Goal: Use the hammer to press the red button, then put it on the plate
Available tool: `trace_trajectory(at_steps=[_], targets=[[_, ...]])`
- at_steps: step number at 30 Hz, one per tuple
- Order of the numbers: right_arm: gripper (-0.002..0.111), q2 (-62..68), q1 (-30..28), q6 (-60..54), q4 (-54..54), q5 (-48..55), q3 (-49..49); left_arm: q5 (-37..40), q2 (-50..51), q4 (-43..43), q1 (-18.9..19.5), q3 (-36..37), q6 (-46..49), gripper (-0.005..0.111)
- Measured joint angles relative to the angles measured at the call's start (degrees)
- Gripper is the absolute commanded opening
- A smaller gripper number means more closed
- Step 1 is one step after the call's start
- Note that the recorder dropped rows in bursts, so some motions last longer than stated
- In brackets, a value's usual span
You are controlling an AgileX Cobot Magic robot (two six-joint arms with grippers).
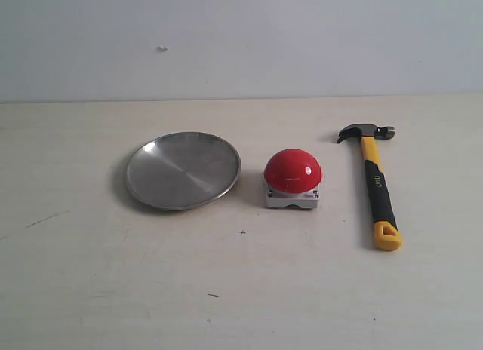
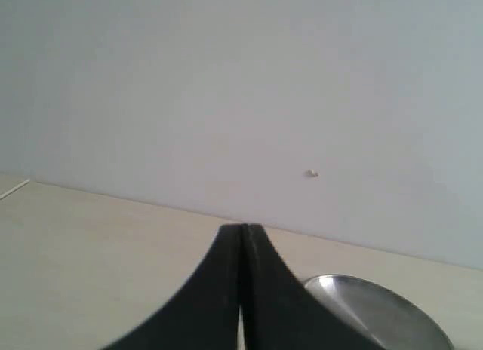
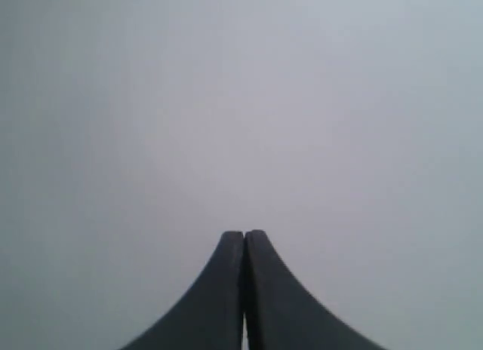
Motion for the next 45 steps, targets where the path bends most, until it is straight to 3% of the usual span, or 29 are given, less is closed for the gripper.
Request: trace_trajectory(at_steps=[5, 9, 13, 21, 29, 33, 36, 38, 40, 45], targets=[[0.0, 11.93, 0.0, -27.03, 27.21, 0.34, -8.61, 0.0, 0.0, 0.0, 0.0, 0.0, 0.0, 0.0], [0.0, 28.56, 0.0, -36.3, 32.64, -0.64, -16.06, 0.0, 0.0, 0.0, 0.0, 0.0, 0.0, 0.0], [0.0, 47.83, 0.0, -49.3, 39.63, 4.66, -27.8, 0.0, 0.0, 0.0, 0.0, 0.0, 0.0, 0.0], [0.0, 81.48, 0.0, -90.98, 76.18, 10.12, -50.05, 0.0, 0.0, 0.0, 0.0, 0.0, 0.0, 0.0], [0.0, 103.42, 0.0, -121.63, 80.77, -10.34, -65.27, 0.0, 0.0, 0.0, 0.0, 0.0, 0.0, 0.0], [0.0, 107.44, -2.06, -127.21, 80.73, -27.04, -68.57, 0.11, 0.0, 0.0, 0.0, 0.0, 0.0, 0.0], [0.0, 107.73, -6.05, -127.21, 80.86, -28.45, -67.9, 0.22, 0.0, 0.0, 0.0, 0.0, 0.0, 0.0], [0.0, 107.73, -7.28, -127.21, 81.16, -21.14, -65.83, 0.22, 0.0, 0.0, 0.0, 0.0, 0.0, 0.0], [0.0, 107.59, -7.28, -127.21, 81.17, -7.6, -63.67, 0.33, 0.0, 0.0, 0.0, 0.0, 0.0, 0.0], [0.0, 106.26, -7.28, -126.19, 68.38, 33.71, -59.79, 0.44, 0.0, 0.0, 0.0, 0.0, 0.0, 0.0]])
